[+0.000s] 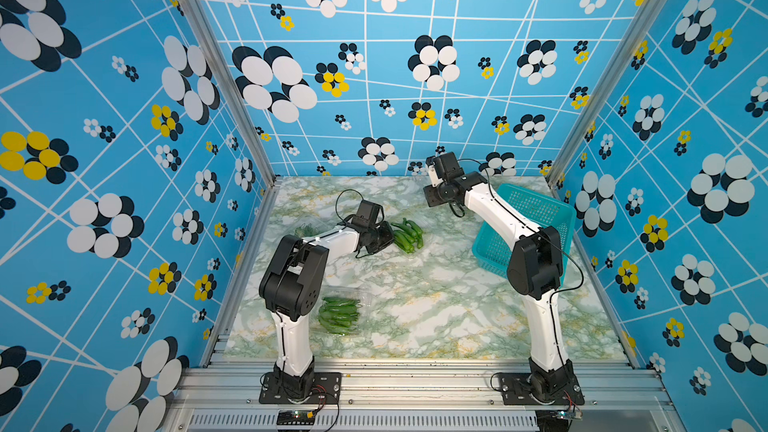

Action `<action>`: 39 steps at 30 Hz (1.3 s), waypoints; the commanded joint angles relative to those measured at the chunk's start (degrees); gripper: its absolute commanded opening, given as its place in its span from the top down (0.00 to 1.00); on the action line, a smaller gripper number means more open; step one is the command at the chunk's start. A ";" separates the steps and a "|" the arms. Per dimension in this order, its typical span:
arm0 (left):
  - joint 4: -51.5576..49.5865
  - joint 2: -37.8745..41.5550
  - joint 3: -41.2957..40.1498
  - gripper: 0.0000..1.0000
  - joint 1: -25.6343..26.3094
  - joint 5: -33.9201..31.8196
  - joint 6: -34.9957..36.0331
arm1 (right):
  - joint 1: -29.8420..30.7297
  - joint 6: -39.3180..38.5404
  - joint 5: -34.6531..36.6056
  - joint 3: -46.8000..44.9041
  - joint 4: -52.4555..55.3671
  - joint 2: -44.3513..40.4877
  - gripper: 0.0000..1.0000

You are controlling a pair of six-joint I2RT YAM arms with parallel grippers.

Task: Take small green peppers out of containers
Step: Open the packing box at the center of the board, then pick up the green pepper from the packing box.

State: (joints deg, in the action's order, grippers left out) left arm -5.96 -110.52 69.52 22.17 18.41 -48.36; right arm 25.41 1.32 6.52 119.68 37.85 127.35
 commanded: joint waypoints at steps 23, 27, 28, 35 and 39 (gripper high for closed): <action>-5.02 6.53 0.56 0.73 -0.99 -1.73 2.00 | 1.63 0.68 -10.79 -12.39 0.00 -10.32 0.40; -6.87 9.25 0.27 0.72 -1.12 -2.59 2.52 | 4.10 0.95 -12.34 -10.55 1.02 -7.85 0.42; -7.36 10.00 0.07 0.72 -1.14 -2.76 2.70 | 4.61 0.93 -12.56 -9.98 1.41 -7.04 0.43; -7.97 13.78 -2.46 0.72 -1.34 -3.21 2.77 | 6.23 0.78 -13.98 -9.11 2.21 -3.16 0.46; -7.75 15.61 -4.24 0.71 -1.32 -3.29 2.49 | 6.27 0.29 -14.07 -8.48 2.53 0.34 0.47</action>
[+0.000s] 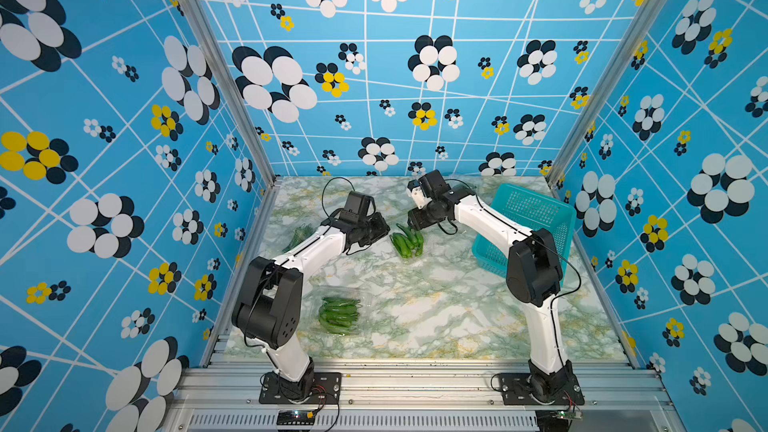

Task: Take small green peppers out of containers
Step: Pick up the green pepper from the packing box.

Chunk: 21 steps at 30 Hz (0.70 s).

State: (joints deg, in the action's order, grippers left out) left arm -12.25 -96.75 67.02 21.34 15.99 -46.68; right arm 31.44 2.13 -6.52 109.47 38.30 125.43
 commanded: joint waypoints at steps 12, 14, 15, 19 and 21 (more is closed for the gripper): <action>-0.17 3.33 -5.09 0.71 -0.83 -0.60 0.58 | 0.92 -0.85 -0.98 2.11 2.43 5.18 0.49; 0.02 3.20 -5.17 0.71 -0.86 -0.50 0.47 | 1.16 -1.18 0.33 1.91 2.19 5.00 0.49; 0.11 3.15 -5.29 0.71 -0.86 -0.35 0.45 | 1.25 -1.29 0.43 1.80 1.99 4.86 0.49; 0.47 2.97 -5.40 0.71 -0.94 -0.17 0.45 | 1.42 -1.77 1.39 1.97 1.94 4.60 0.49; 0.56 2.93 -5.40 0.71 -0.94 -0.17 0.45 | 1.52 -2.04 2.54 2.39 2.06 4.49 0.49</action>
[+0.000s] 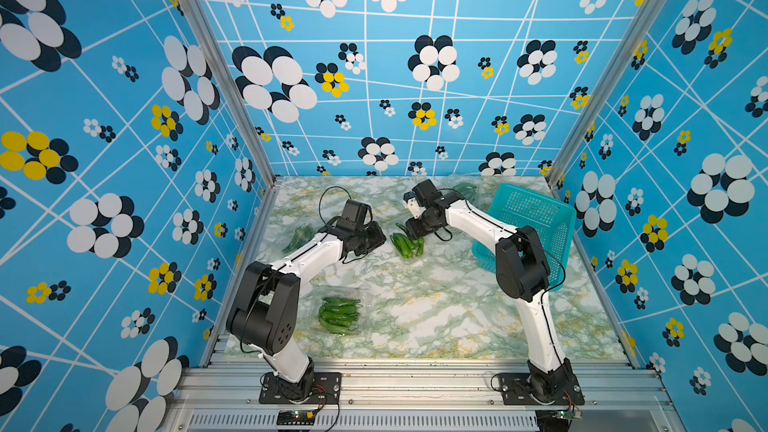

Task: Take small green peppers out of containers
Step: Pick up the green pepper from the packing box.

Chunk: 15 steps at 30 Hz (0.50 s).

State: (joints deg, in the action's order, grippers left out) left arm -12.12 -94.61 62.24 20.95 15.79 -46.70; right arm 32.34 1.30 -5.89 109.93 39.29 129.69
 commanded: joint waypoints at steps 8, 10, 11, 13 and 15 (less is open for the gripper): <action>1.04 0.56 -0.92 0.71 -0.64 0.29 0.29 | 0.88 -1.56 1.49 3.54 2.11 1.26 0.48; 1.09 0.55 -1.13 0.71 -0.65 0.29 0.29 | 0.97 -1.49 1.49 3.04 1.68 1.31 0.48; 1.22 0.63 -1.21 0.71 -0.73 0.29 0.29 | 1.04 -1.51 1.61 2.99 1.63 1.27 0.48; 1.39 0.59 -1.37 0.71 -0.80 0.38 0.25 | 1.14 -1.59 1.61 2.83 1.54 1.27 0.48; 1.48 0.48 -1.37 0.71 -0.88 0.51 0.18 | 1.15 -1.80 1.12 3.00 1.41 1.49 0.48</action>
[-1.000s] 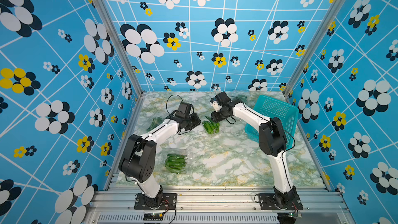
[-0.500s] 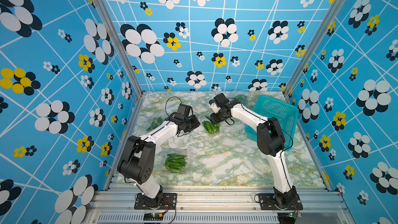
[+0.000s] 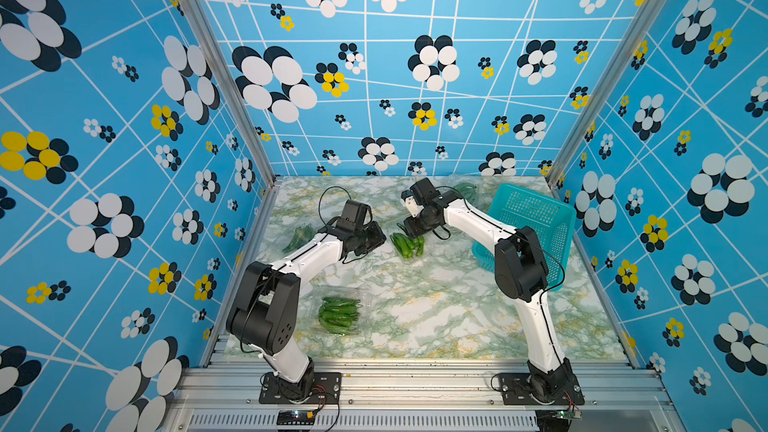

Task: Take small green peppers out of containers
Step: Pick up the green pepper from the packing box.

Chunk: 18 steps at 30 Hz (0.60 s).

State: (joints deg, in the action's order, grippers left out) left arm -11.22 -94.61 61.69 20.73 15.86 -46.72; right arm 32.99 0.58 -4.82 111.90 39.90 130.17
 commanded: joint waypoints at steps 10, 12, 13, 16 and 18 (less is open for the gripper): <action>0.71 0.49 -1.05 0.71 -0.79 0.67 0.21 | 0.90 -0.98 -0.39 2.27 1.06 2.77 0.58; 0.69 0.52 -1.13 0.71 -0.95 0.68 0.21 | 0.86 -1.09 -0.62 2.48 1.27 2.98 0.60; 0.76 0.56 -1.08 0.71 -0.96 0.67 0.22 | 0.91 -1.04 -0.64 2.70 1.45 3.19 0.61; 0.85 0.48 -1.12 0.71 -1.03 0.75 0.16 | 0.87 -1.15 -0.96 3.32 1.93 3.90 0.65; 0.94 0.31 -1.14 0.71 -1.04 0.91 0.14 | 0.88 -1.27 -1.16 3.91 2.47 4.58 0.67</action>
State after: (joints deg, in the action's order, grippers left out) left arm -10.70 -94.61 61.54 20.21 15.99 -46.74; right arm 33.63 -0.30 -5.08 114.08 40.16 132.64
